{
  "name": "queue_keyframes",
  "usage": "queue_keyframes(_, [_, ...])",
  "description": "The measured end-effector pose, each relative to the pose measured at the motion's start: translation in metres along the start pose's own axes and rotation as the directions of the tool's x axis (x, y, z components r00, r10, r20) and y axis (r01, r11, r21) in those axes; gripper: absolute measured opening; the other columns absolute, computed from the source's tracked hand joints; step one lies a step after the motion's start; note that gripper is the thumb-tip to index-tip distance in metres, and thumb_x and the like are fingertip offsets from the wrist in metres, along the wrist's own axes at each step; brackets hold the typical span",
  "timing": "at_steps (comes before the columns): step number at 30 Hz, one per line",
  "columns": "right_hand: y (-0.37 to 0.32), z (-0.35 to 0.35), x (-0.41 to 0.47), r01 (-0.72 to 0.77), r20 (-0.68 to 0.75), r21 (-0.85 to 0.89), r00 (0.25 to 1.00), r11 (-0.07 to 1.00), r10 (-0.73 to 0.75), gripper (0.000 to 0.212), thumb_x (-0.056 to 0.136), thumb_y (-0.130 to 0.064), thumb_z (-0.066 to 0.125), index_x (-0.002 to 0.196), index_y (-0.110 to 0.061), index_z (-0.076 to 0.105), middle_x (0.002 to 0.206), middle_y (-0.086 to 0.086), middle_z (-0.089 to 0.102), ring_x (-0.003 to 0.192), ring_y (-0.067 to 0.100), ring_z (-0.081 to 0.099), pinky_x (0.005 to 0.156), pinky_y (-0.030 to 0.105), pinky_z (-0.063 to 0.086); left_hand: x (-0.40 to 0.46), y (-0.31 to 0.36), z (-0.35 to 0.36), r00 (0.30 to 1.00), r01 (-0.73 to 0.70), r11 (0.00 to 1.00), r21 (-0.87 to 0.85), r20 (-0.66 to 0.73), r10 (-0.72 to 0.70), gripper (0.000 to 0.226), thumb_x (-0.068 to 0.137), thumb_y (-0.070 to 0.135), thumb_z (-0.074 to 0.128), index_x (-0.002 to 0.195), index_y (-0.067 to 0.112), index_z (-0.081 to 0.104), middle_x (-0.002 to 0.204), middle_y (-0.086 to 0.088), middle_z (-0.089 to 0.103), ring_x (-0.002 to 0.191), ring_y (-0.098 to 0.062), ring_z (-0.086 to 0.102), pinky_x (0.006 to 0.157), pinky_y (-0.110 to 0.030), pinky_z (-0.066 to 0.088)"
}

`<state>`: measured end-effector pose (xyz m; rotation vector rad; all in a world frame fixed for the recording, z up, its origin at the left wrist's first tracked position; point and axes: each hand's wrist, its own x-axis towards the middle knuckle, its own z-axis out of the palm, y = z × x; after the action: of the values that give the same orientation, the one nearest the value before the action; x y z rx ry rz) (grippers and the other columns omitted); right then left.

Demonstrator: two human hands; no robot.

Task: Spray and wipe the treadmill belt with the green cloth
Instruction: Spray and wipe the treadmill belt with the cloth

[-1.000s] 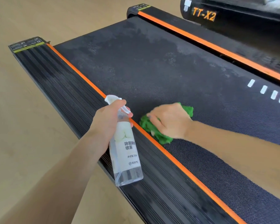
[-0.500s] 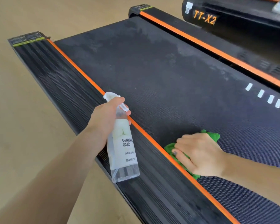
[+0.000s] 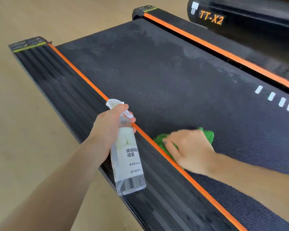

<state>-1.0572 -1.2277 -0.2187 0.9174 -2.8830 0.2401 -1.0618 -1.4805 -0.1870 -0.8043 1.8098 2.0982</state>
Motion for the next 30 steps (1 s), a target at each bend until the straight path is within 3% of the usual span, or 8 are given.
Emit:
queue_keyframes(4, [0.012, 0.0, -0.005, 0.281, -0.015, -0.032, 0.959, 0.959, -0.282, 0.043, 0.102, -0.04, 0.033, 0.068, -0.021, 0.054, 0.065, -0.006, 0.053, 0.061, 0.02, 0.054, 0.053, 0.034, 0.044, -0.001, 0.004, 0.008, 1.0, -0.014, 1.0, 0.003, -0.008, 0.014, 0.034, 0.093, 0.036, 0.068, 0.068, 0.015, 0.076, 0.077, -0.005, 0.08, 0.052, -0.024, 0.07, 0.075, -0.039, 0.057])
queue_keyframes(6, [0.018, 0.008, 0.036, 0.294, -0.062, -0.105, 0.952, 0.95, -0.301, 0.045, 0.101, -0.039, 0.032, 0.067, -0.02, 0.054, 0.065, -0.003, 0.053, 0.061, 0.025, 0.056, 0.051, 0.034, 0.043, -0.001, 0.005, 0.01, 0.999, -0.037, 0.999, -0.01, -0.021, 0.037, 0.03, 0.094, 0.034, 0.068, 0.075, 0.013, 0.075, 0.075, -0.004, 0.08, 0.054, -0.024, 0.069, 0.079, -0.039, 0.057])
queue_keyframes(11, [0.022, 0.022, 0.16, -0.214, -0.125, -0.139, 0.972, 0.967, 0.197, 0.048, 0.104, -0.042, 0.026, 0.064, -0.023, 0.043, 0.063, -0.007, 0.042, 0.074, 0.029, 0.06, 0.059, 0.033, 0.034, 0.002, 0.005, 0.009, 0.999, -0.048, 0.999, 0.013, -0.025, 0.048, 0.031, 0.096, 0.033, 0.067, 0.075, 0.012, 0.076, 0.076, -0.003, 0.08, 0.053, -0.023, 0.071, 0.082, -0.042, 0.058])
queue_keyframes(15, [0.009, 0.017, 0.144, -0.332, -0.052, -0.096, 0.943, 0.939, 0.328, 0.047, 0.103, -0.042, 0.025, 0.067, -0.022, 0.048, 0.071, -0.005, 0.051, 0.078, 0.029, 0.061, 0.063, 0.035, 0.039, 0.0, 0.009, 0.006, 0.999, -0.026, 0.999, -0.04, 0.034, 0.027, 0.028, 0.08, 0.039, 0.073, 0.067, 0.015, 0.078, 0.083, -0.006, 0.081, 0.055, -0.026, 0.071, 0.083, -0.046, 0.056])
queue_keyframes(20, [-0.004, -0.006, -0.018, 0.017, -0.002, 0.0, 1.0, 1.0, -0.017, 0.045, 0.102, -0.042, 0.031, 0.067, -0.023, 0.051, 0.064, -0.004, 0.055, 0.063, 0.025, 0.058, 0.052, 0.037, 0.046, 0.003, 0.004, 0.006, 1.0, -0.01, 0.999, -0.04, 0.026, 0.011, 0.034, 0.086, 0.039, 0.07, 0.059, 0.019, 0.077, 0.083, -0.006, 0.08, 0.054, -0.026, 0.068, 0.08, -0.042, 0.055])
queue_keyframes(24, [0.02, 0.0, -0.004, 0.169, -0.069, -0.04, 0.983, 0.985, -0.171, 0.039, 0.1, -0.037, 0.038, 0.066, -0.021, 0.049, 0.062, -0.003, 0.051, 0.057, 0.025, 0.054, 0.048, 0.034, 0.042, 0.008, 0.003, 0.004, 0.999, -0.019, 0.999, -0.027, 0.029, 0.019, 0.04, 0.091, 0.037, 0.069, 0.057, 0.018, 0.077, 0.084, -0.007, 0.081, 0.052, -0.027, 0.069, 0.077, -0.042, 0.055])
queue_keyframes(27, [0.038, 0.013, 0.079, -0.072, -0.149, -0.147, 0.988, 0.986, 0.05, 0.043, 0.1, -0.041, 0.03, 0.065, -0.022, 0.048, 0.067, -0.001, 0.058, 0.067, 0.029, 0.062, 0.054, 0.032, 0.04, 0.014, 0.002, 0.006, 1.0, -0.022, 1.0, -0.018, -0.003, 0.022, 0.042, 0.094, 0.035, 0.067, 0.056, 0.019, 0.077, 0.082, -0.006, 0.081, 0.052, -0.026, 0.069, 0.075, -0.04, 0.056])
queue_keyframes(30, [0.046, 0.02, 0.154, -0.368, -0.133, -0.153, 0.927, 0.917, 0.35, 0.047, 0.104, -0.041, 0.026, 0.07, -0.021, 0.05, 0.075, 0.002, 0.06, 0.074, 0.031, 0.059, 0.066, 0.035, 0.038, 0.012, 0.001, 0.005, 1.0, -0.004, 1.0, -0.022, 0.012, 0.004, 0.042, 0.094, 0.035, 0.066, 0.057, 0.019, 0.078, 0.086, -0.006, 0.08, 0.052, -0.026, 0.069, 0.075, -0.039, 0.056])
